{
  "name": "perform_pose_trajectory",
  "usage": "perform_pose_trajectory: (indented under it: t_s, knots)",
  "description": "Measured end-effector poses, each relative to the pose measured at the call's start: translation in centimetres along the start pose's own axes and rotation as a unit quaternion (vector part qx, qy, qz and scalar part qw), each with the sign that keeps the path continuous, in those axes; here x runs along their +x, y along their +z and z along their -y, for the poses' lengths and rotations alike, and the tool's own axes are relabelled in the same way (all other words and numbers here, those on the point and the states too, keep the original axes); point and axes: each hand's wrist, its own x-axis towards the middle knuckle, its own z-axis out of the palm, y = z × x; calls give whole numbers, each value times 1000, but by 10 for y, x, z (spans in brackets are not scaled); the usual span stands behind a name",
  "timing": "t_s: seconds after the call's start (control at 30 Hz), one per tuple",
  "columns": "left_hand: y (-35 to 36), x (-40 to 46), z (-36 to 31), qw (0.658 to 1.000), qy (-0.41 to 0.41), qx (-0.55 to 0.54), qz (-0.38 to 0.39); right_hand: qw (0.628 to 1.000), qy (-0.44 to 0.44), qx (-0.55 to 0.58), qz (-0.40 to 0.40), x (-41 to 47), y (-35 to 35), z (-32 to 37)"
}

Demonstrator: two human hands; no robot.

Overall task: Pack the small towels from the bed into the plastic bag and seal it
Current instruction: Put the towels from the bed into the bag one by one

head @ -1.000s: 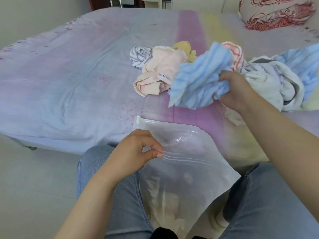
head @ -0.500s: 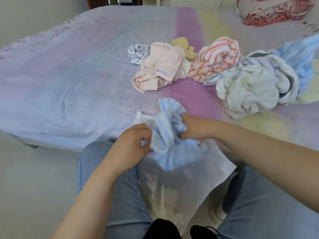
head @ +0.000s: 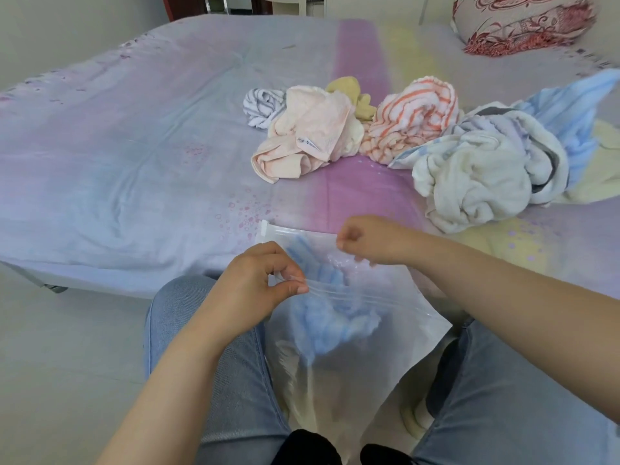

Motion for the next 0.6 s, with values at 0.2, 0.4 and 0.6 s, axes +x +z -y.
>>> perform_pose_trajectory:
  t_s: [0.2, 0.4, 0.6]
  knots:
    - [14, 13, -7, 999, 36, 21, 20, 997, -40, -63, -20, 1, 4, -23]
    - [26, 17, -18, 997, 34, 34, 63, 953, 109, -280, -47, -25, -10, -70]
    - [36, 28, -46, 992, 34, 5, 118, 956, 123, -170, -203, -46, -41, -99]
